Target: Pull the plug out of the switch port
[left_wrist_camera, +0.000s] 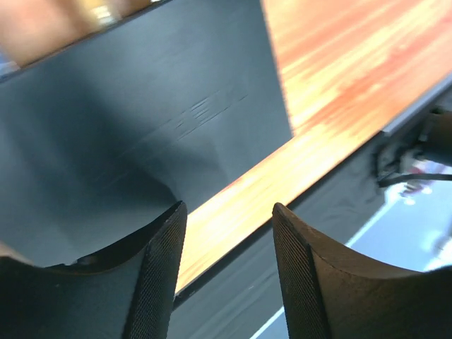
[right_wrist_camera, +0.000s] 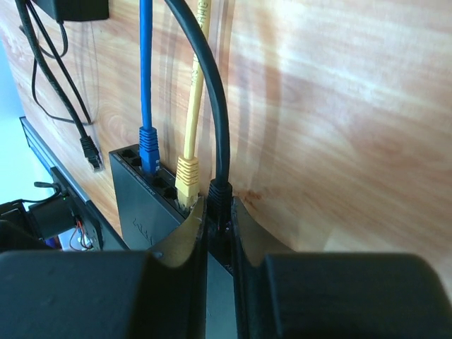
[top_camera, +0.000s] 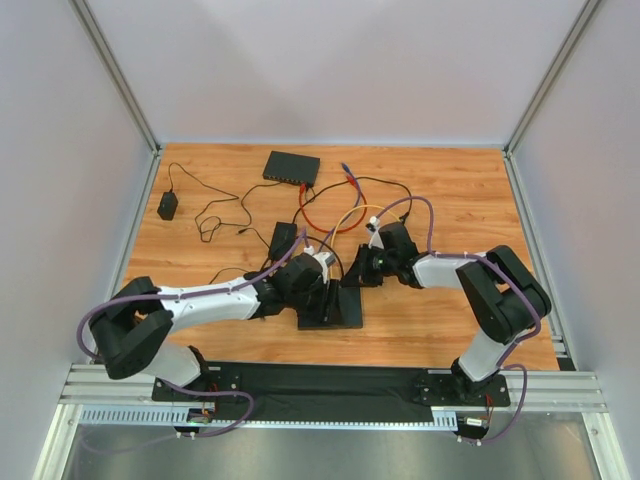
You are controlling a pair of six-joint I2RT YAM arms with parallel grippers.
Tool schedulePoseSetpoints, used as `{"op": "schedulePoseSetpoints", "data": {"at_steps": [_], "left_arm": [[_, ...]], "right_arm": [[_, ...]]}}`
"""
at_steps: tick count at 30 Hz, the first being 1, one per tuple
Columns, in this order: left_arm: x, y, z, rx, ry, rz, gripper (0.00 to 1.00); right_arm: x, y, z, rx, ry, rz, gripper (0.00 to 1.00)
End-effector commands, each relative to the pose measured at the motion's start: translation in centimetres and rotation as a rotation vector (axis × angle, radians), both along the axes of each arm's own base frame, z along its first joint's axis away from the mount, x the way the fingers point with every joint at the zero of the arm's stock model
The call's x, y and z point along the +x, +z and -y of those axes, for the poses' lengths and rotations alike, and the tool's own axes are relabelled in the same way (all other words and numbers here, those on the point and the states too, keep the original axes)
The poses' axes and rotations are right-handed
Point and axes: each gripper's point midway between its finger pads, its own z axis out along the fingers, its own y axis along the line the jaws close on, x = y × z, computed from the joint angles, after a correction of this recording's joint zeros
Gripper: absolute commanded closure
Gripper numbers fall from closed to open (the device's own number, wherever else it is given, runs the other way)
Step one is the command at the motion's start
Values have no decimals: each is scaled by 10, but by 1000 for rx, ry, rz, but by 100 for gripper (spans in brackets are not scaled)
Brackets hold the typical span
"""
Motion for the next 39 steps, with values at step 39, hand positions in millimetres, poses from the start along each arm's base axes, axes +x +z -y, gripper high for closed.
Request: {"op": "schedulePoseSetpoints", "data": {"at_steps": [39], "left_arm": [[13,-26,-26,92,28,-26,56]], "right_arm": [[-24,-6,3,245,173,-67,71]]}}
